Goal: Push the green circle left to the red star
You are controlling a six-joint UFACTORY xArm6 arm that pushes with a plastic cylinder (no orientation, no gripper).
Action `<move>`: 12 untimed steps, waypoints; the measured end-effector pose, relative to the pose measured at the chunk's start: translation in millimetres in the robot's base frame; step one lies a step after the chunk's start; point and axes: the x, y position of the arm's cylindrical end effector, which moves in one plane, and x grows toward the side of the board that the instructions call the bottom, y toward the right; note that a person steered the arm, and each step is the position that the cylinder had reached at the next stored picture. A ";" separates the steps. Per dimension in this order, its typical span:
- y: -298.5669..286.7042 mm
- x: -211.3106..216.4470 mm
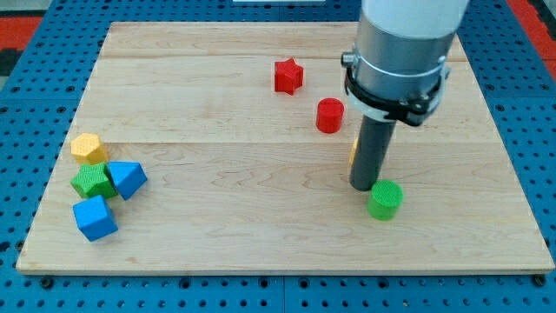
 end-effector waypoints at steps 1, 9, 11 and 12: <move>63.2 8.3; -127.0 -64.9; -133.2 -13.8; -159.5 -54.5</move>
